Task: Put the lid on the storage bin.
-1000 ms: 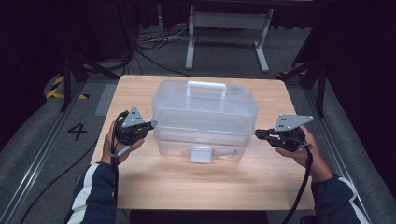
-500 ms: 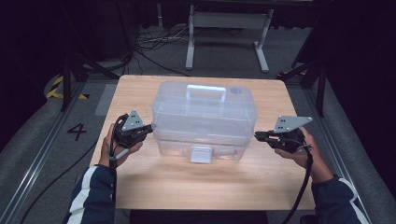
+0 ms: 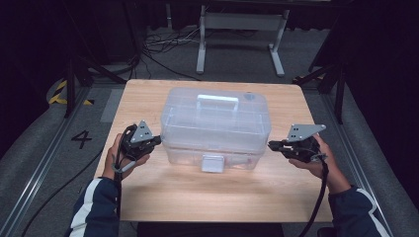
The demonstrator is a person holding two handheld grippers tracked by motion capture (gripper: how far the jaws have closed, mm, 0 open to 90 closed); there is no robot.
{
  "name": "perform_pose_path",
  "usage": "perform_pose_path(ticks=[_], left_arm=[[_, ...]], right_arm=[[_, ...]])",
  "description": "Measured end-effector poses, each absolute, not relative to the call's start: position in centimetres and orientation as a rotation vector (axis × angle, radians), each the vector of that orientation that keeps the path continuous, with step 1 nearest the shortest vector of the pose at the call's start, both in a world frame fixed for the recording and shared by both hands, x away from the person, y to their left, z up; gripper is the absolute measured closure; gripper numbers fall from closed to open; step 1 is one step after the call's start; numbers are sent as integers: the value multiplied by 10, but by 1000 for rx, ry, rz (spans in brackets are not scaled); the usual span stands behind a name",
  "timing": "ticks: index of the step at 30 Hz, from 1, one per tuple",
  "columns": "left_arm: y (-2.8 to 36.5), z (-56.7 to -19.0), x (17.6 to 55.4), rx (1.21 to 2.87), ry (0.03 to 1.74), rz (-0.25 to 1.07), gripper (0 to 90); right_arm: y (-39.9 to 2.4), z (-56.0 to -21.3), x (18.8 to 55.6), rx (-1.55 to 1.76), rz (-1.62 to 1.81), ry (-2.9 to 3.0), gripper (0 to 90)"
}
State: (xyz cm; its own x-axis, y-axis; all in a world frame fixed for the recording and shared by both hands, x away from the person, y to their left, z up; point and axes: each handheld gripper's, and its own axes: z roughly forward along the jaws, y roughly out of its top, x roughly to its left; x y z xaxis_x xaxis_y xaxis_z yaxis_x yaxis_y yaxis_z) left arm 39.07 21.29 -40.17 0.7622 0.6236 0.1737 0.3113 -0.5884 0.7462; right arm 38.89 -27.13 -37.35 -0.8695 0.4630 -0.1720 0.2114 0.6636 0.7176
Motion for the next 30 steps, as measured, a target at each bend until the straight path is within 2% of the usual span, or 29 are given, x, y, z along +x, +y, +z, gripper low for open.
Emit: perform_pose_path(ticks=[30], left_arm=[[217,-410,385,2263,702,561,880]], right_arm=[[-267,-383,391,544,1005,2553,843]])
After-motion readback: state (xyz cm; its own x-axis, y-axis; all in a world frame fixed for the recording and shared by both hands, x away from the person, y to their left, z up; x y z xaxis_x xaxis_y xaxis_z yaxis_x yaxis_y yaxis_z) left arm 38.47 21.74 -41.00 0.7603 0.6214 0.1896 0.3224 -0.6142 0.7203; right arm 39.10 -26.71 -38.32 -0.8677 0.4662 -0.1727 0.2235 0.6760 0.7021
